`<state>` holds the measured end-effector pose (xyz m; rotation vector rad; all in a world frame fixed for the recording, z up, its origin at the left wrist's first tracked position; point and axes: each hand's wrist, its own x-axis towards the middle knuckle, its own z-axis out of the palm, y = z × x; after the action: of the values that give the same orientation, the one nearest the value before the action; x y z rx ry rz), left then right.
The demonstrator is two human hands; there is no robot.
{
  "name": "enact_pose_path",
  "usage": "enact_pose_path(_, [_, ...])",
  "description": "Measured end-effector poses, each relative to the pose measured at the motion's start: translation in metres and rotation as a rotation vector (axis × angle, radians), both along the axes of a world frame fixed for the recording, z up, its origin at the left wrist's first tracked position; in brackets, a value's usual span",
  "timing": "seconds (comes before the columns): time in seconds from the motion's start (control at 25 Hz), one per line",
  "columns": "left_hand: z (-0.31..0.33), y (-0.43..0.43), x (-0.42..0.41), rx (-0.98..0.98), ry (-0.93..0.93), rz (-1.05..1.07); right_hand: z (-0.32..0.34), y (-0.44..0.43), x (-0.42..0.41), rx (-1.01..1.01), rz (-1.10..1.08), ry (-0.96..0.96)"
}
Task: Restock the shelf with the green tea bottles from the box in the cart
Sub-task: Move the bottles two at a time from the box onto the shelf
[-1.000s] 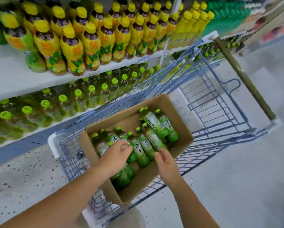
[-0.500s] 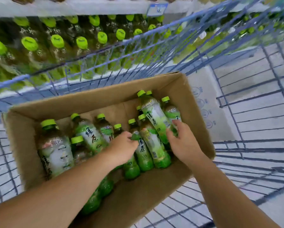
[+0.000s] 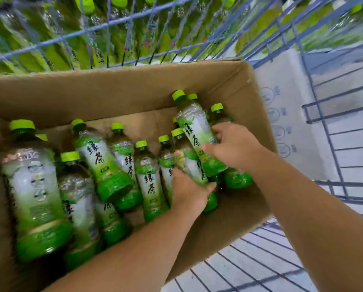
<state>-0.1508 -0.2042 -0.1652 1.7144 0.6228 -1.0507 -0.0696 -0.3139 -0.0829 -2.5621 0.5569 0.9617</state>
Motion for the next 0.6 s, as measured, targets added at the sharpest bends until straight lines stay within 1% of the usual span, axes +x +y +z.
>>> enact_pose_path(0.12, [-0.006, -0.004, 0.001, 0.045, 0.004, 0.01, -0.007, 0.005, 0.008, -0.067, 0.052, 0.039])
enact_pose_path(0.2, [-0.008, 0.003, 0.003, 0.001, 0.034, -0.009, -0.01, 0.011, 0.014, -0.102, 0.081, 0.063])
enact_pose_path(0.28, [-0.006, 0.016, 0.005, -0.038, 0.061, -0.036, -0.01, 0.015, 0.018, -0.093, 0.073, 0.082])
enact_pose_path(0.48, [0.011, 0.063, 0.02, -0.05, 0.102, -0.028, -0.028, 0.026, 0.004, 0.071, -0.122, 0.146])
enact_pose_path(0.6, [0.019, 0.096, 0.03, -0.113, 0.078, 0.029, -0.036, 0.038, -0.017, 0.161, -0.31, 0.134])
